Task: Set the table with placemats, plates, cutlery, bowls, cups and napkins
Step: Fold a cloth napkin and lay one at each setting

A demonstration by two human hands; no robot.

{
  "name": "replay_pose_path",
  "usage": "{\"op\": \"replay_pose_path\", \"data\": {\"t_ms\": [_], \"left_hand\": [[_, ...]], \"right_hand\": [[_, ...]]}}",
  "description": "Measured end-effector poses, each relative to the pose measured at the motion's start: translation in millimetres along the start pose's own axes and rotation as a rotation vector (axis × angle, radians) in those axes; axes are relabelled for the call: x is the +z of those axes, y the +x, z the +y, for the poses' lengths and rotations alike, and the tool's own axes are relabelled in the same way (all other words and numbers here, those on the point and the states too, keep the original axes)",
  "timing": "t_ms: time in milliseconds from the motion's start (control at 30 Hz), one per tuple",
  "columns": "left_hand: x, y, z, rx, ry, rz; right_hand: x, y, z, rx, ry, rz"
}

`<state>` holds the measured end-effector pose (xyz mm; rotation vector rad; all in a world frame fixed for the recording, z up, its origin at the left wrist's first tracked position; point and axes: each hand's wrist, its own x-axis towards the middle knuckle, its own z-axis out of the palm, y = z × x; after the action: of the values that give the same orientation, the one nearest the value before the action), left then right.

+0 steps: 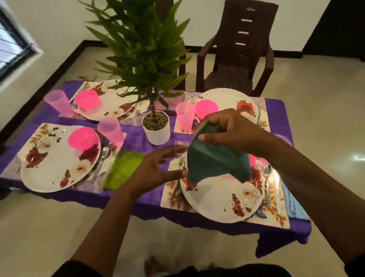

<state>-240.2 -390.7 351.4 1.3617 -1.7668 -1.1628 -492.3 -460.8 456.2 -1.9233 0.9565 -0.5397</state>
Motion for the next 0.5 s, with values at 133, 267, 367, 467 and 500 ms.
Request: {"op": "replay_pose_path", "data": {"t_ms": [133, 267, 367, 467, 500], "left_hand": [[-17.7, -1.9, 12.6, -0.027, -0.152, -0.042], [-59.6, -21.0, 16.8, -0.084, -0.251, -0.118], [-105.3, -41.0, 17.0, -0.097, -0.281, -0.107], [-148.3, -57.5, 11.3, -0.118, -0.344, -0.071], [-160.0, -61.9, 8.0, -0.122, -0.367, -0.053]], "right_hand": [[24.6, 32.4, -30.9, -0.037, 0.02, -0.156], [41.2, 65.2, -49.6, -0.049, 0.079, -0.156], [57.8, 90.0, -57.6, -0.014, 0.121, -0.073], [90.9, 115.3, -60.1, 0.017, 0.131, 0.032], [104.6, 122.4, -60.5, 0.033, 0.138, 0.076]]}}
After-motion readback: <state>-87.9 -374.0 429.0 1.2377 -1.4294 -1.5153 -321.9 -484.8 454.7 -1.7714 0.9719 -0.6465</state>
